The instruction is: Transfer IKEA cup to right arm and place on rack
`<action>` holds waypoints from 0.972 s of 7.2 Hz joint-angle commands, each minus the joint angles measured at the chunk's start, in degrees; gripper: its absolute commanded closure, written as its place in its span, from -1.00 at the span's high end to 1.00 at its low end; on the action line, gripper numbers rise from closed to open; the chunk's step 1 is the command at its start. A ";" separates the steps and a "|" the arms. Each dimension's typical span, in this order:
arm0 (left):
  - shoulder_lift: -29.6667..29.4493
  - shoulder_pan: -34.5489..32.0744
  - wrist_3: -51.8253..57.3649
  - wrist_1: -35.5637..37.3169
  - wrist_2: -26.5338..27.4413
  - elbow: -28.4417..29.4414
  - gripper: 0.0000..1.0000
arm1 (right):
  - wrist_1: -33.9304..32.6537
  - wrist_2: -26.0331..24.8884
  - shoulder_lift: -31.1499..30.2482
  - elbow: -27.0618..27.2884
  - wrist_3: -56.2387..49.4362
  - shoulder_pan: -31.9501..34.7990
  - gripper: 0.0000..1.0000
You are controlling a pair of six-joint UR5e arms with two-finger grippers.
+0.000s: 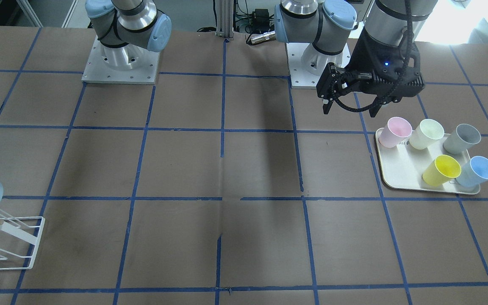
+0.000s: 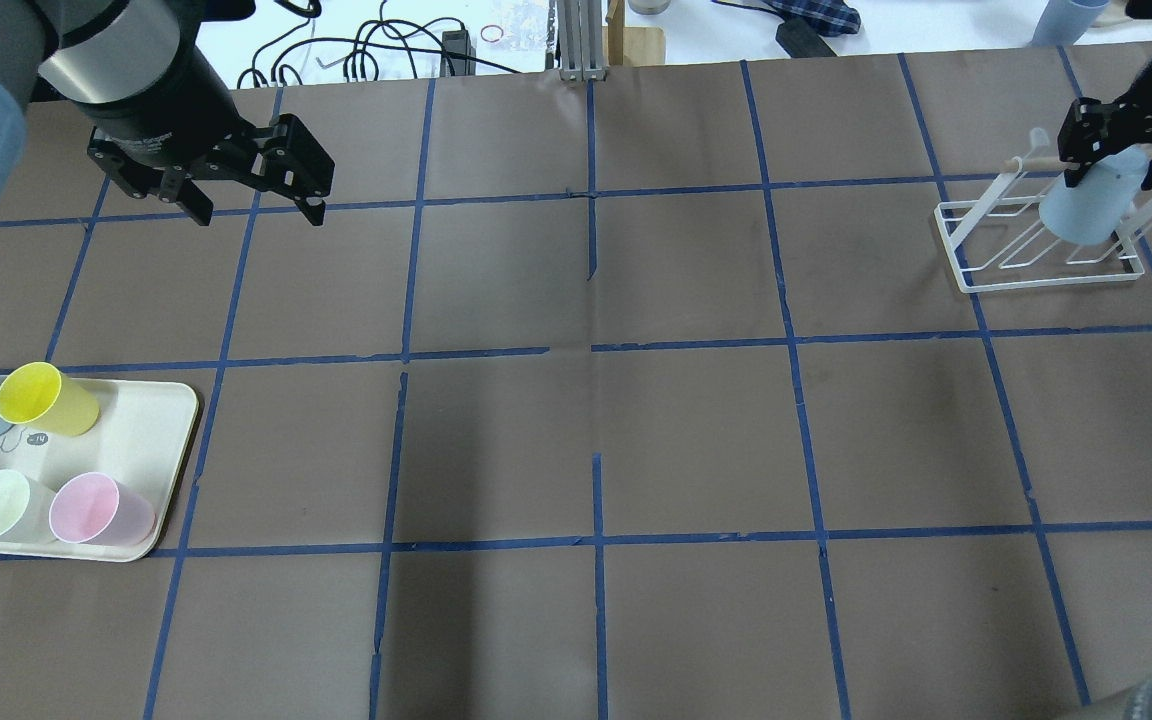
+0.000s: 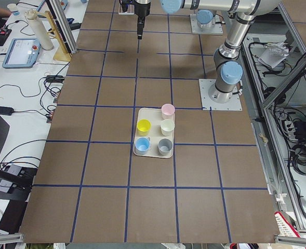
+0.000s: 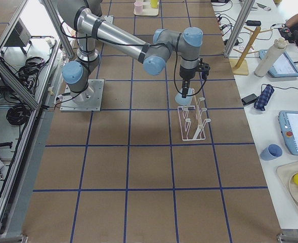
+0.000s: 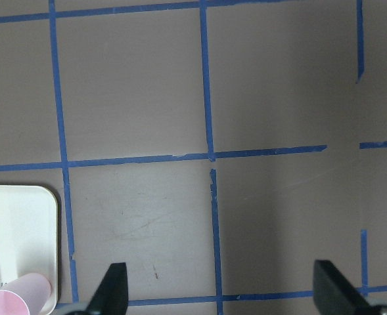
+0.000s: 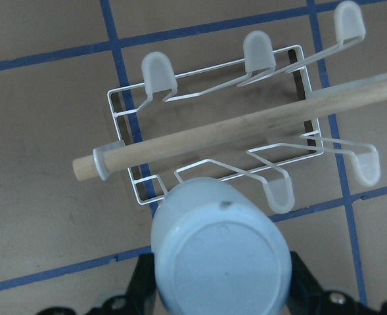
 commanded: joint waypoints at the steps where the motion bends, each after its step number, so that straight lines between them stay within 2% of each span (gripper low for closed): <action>1: -0.44 0.75 0.56 -2.92 -0.88 0.93 1.00 | -0.01 0.44 0.91 0.12 0.03 0.08 0.45; 2: -0.45 1.37 0.64 -2.94 -0.53 1.20 1.00 | 0.34 0.35 0.83 0.03 0.21 0.08 0.99; 4: 0.17 1.11 0.64 -2.59 -0.44 -0.10 1.00 | 1.04 3.76 -0.39 -0.84 -0.14 0.25 1.00; 5: -0.18 1.11 0.64 -2.50 -0.44 0.41 1.00 | 4.96 3.95 -3.36 -1.02 0.29 1.47 1.00; 6: -0.44 1.11 0.64 -2.50 -0.53 0.76 1.00 | 11.44 4.39 -6.78 -1.46 0.64 5.22 1.00; 7: -0.45 1.20 0.64 -2.50 -0.53 0.94 1.00 | 15.25 4.30 -8.64 -2.77 1.43 9.79 1.00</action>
